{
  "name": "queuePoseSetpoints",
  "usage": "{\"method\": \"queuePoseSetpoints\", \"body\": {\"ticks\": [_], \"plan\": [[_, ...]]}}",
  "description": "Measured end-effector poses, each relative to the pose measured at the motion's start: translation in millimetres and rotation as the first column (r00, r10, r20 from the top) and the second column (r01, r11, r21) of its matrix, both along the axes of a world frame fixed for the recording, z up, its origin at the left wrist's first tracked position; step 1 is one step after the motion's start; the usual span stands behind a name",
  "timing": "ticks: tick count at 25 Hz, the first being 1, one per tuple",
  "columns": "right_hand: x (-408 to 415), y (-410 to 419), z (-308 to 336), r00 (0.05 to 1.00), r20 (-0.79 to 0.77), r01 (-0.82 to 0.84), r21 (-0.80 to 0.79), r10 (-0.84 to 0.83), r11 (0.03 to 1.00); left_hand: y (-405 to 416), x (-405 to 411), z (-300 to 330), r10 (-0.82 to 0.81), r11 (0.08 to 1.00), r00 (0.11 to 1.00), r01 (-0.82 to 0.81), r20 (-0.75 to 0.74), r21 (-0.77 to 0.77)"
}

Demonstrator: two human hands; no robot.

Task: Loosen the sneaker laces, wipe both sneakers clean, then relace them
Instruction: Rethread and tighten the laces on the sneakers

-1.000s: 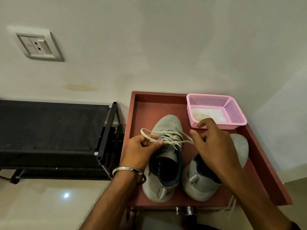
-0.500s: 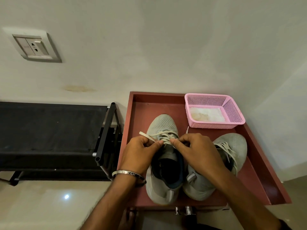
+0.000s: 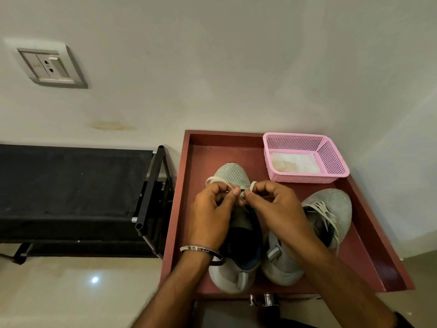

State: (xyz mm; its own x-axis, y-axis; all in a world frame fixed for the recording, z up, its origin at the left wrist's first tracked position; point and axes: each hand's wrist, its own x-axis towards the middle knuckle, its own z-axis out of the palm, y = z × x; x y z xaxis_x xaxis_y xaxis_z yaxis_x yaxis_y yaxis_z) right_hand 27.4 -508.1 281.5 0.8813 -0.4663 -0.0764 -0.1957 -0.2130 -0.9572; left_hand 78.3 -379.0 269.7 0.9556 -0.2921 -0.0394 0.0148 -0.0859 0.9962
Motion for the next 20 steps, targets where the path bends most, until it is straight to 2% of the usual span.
{"method": "queuePoseSetpoints", "body": {"ticks": [2, 4, 6, 8, 11, 14, 17, 20], "plan": [[1, 2, 3, 0.989, 0.147, 0.019, 0.078, -0.030, 0.997, 0, -3, 0, -0.028, 0.992, 0.996, 0.017, 0.088, 0.125], [4, 2, 3, 0.966, 0.258, 0.003, 0.003, -0.004, 1.000, 2, -5, 1, -0.106, 0.963, 0.973, 0.049, 0.205, 0.266], [8, 3, 2, 0.950, 0.306, -0.040, -0.078, 0.062, 0.996, 1, -6, 2, -0.207, 0.938, 0.929, 0.100, 0.307, 0.331], [10, 2, 2, 0.951, 0.288, -0.079, -0.130, 0.114, 0.988, 1, -6, 3, -0.254, 0.929, 0.905, 0.130, 0.342, 0.346], [5, -4, 5, 0.968, 0.164, -0.138, -0.282, 0.189, 0.950, 2, -3, 0, -0.167, 0.956, 0.965, 0.107, 0.205, 0.274], [-2, -13, 8, 0.989, 0.082, -0.062, -0.516, 0.121, 0.854, 3, 1, -2, -0.052, 0.985, 0.993, 0.033, 0.106, 0.171], [-3, -14, 11, 0.986, 0.005, -0.150, -0.442, 0.169, 0.885, 4, 3, -1, -0.054, 0.997, 0.997, 0.051, 0.051, 0.059], [-2, -12, 7, 0.973, -0.029, -0.221, -0.425, 0.231, 0.878, 7, 7, -4, -0.070, 0.997, 0.997, 0.069, 0.028, 0.032]]}}
